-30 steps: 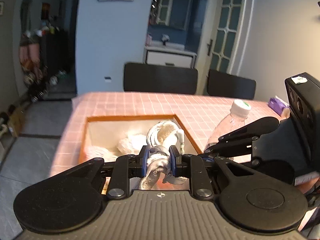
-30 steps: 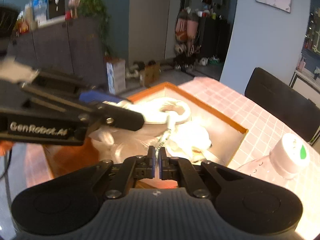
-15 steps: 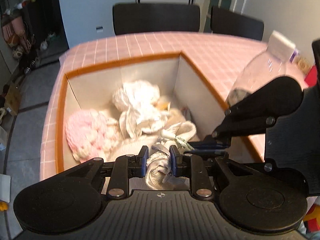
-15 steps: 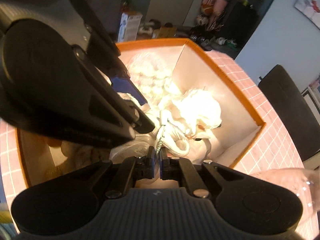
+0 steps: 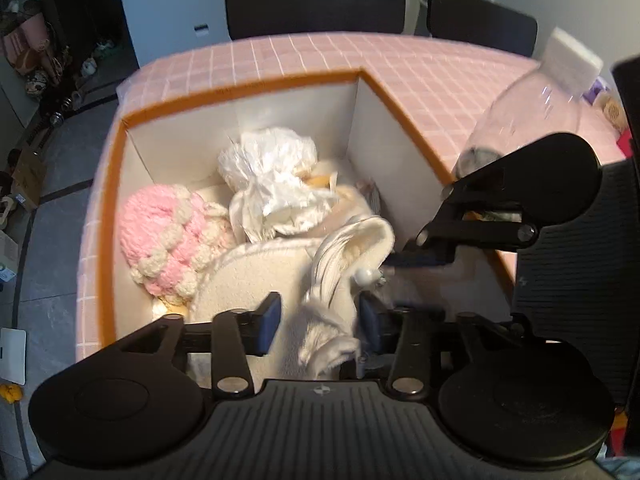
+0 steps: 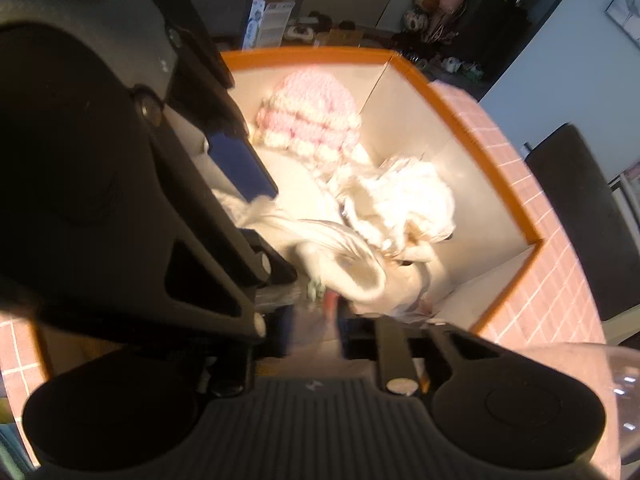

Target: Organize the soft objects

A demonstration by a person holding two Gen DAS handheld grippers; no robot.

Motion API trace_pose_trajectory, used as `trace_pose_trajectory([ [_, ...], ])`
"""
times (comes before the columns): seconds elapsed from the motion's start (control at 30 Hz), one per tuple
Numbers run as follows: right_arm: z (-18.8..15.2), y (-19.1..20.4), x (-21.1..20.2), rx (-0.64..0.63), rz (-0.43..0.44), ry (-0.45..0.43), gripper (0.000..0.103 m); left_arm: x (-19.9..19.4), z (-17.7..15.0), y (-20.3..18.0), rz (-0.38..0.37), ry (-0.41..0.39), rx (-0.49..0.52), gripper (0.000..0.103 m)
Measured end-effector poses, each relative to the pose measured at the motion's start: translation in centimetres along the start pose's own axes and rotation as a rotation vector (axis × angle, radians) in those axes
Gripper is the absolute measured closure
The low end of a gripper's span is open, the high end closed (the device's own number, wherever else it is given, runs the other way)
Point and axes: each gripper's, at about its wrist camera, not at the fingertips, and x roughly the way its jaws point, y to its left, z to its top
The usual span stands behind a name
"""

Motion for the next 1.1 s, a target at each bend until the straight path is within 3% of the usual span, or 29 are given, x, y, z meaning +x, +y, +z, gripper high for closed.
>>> trace_pose_trajectory([
  [0.13, 0.0, 0.0, -2.5, -0.01, -0.012, -0.047, 0.051, -2.3, 0.2, 0.2, -0.002, -0.062, -0.033, 0.03],
  [0.2, -0.1, 0.1, -3.9, -0.014, -0.023, -0.065, 0.045, -3.8, 0.1, 0.2, -0.015, -0.1, -0.052, 0.027],
  [0.4, -1.1, 1.1, -8.9, -0.03, -0.064, -0.13, 0.035, -8.3, 0.1, -0.6, -0.022, -0.222, -0.058, 0.022],
  [0.53, -2.3, 1.7, -13.3, -0.021, -0.122, -0.209, 0.032, -11.9, -0.7, -1.7, 0.017, -0.357, -0.054, 0.022],
  [0.6, -3.0, 1.6, -15.2, 0.002, -0.156, -0.26, 0.024, -13.6, -1.1, -2.4, 0.041, -0.433, -0.049, 0.023],
  [0.87, -7.3, 2.0, -22.2, 0.226, -0.287, -0.52, 0.016, -18.7, -4.2, -7.0, 0.108, -0.765, -0.006, 0.026],
  [1.1, -12.6, 3.7, -23.5, 0.463, -0.418, -0.725, 0.008, -18.4, -7.7, -11.2, 0.203, -0.973, 0.002, 0.025],
])
